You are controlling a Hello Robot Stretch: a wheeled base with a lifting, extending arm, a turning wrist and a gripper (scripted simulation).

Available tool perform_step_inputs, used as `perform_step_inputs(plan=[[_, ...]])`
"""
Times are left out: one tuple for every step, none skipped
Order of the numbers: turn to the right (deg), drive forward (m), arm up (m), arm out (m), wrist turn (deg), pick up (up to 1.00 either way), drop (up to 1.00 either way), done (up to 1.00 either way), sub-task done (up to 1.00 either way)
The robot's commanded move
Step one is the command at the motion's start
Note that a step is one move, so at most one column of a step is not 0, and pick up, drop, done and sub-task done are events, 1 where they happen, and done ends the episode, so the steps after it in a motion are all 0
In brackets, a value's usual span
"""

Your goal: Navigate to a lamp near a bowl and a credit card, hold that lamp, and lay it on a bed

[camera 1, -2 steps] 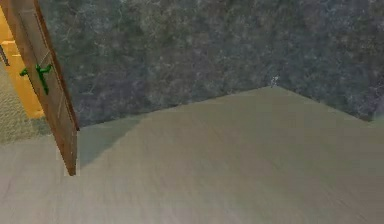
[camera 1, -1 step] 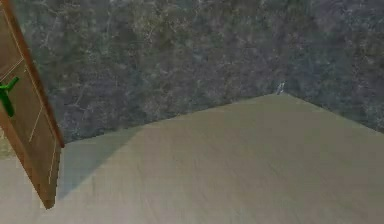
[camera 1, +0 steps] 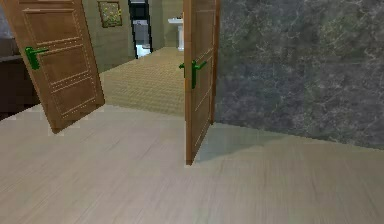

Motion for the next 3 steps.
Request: perform_step_inputs(plan=[[-9.0, 0.0, 0.0, 0.0, 0.0, 0.0, 0.0, 0.0, 0.0], [0.0, 0.65, 0.0, 0.0, 0.0, 0.0, 0.0, 0.0, 0.0], [-45.0, 0.0, 0.0, 0.0, 0.0, 0.0, 0.0, 0.0, 0.0]])
